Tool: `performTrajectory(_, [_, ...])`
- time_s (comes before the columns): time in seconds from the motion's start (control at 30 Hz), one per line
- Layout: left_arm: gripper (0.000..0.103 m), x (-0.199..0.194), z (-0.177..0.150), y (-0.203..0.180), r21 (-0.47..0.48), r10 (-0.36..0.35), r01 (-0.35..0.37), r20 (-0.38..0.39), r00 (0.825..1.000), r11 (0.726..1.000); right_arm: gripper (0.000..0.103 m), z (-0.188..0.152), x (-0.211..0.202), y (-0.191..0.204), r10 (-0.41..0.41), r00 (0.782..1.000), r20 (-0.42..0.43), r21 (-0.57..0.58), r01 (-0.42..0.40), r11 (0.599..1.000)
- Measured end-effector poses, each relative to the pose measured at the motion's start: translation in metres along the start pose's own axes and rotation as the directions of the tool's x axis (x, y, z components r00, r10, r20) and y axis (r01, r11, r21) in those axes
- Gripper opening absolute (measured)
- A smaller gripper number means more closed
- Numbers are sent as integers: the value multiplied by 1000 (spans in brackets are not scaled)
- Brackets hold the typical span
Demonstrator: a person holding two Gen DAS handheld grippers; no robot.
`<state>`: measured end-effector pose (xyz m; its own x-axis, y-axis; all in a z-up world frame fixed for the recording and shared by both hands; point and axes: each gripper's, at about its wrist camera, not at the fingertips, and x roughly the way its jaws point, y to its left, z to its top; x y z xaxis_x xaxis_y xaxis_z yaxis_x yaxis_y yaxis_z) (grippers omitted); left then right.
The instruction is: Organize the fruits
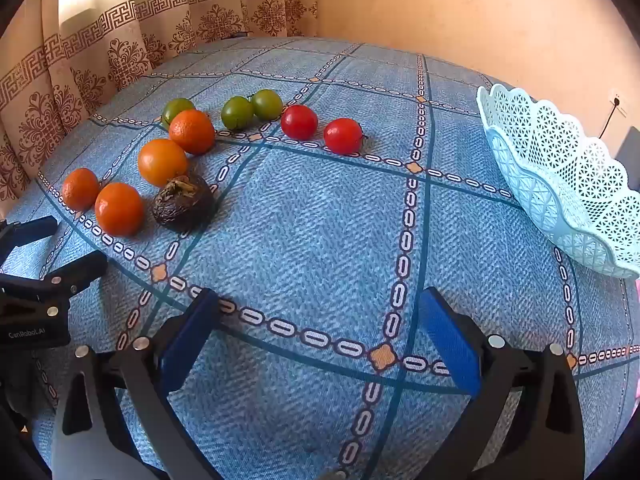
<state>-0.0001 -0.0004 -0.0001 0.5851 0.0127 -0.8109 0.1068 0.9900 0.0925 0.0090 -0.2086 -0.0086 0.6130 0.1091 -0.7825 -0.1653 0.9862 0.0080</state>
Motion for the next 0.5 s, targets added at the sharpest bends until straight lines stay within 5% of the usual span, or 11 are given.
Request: performTrajectory(0.5, [98, 0, 0, 0, -2, -2, 2, -1, 1000, 1000, 101, 0, 0, 0, -3, 1000, -8, -2, 3, 1000])
